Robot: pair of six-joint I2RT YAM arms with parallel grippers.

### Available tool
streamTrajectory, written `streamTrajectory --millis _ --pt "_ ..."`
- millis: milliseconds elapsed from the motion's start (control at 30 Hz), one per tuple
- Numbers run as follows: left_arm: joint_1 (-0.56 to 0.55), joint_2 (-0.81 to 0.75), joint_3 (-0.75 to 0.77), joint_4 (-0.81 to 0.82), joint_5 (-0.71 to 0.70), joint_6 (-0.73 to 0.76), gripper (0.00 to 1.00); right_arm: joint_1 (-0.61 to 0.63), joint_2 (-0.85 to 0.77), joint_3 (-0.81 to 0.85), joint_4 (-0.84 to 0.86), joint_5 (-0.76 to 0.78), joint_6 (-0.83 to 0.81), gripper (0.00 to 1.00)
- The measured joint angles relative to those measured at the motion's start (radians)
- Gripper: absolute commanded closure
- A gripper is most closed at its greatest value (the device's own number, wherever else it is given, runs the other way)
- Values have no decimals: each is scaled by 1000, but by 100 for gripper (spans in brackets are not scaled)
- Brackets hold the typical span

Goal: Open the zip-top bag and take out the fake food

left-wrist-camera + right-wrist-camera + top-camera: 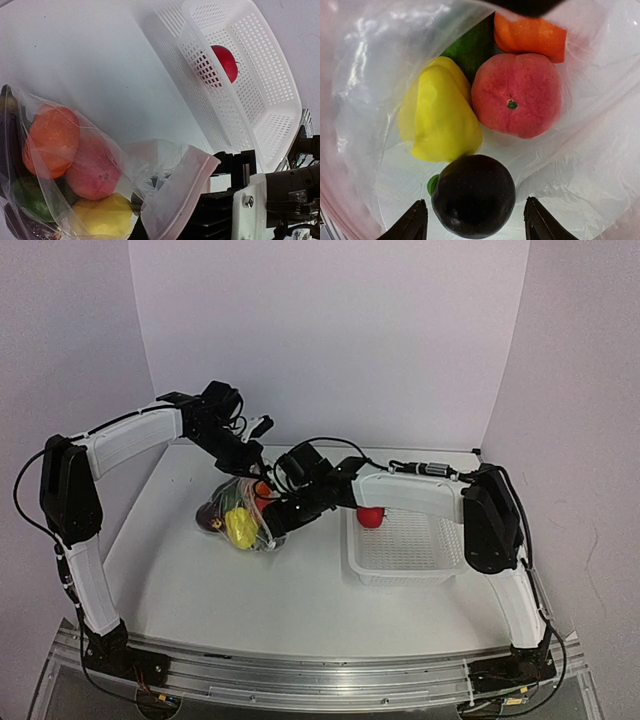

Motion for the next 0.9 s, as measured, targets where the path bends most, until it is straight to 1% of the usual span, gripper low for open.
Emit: streamTrajectory --millis 200,300,467,567,733,900 --pt "13 0 -41 2 40 -60 100 9 -7 -104 146 -1 -6 24" --pt "19 1 -81 21 76 -92 100 18 -8 -150 196 6 -9 23" --pt "39 3 -139 49 155 -137 100 31 -7 -201 266 18 -31 23" --pt "49 3 -156 67 187 -138 100 33 -7 -242 368 11 -73 25" --pt "54 4 -204 97 195 -102 100 41 9 -266 461 6 -152 28" --pt "54 7 -274 100 207 -58 100 56 44 -266 506 7 -203 28"
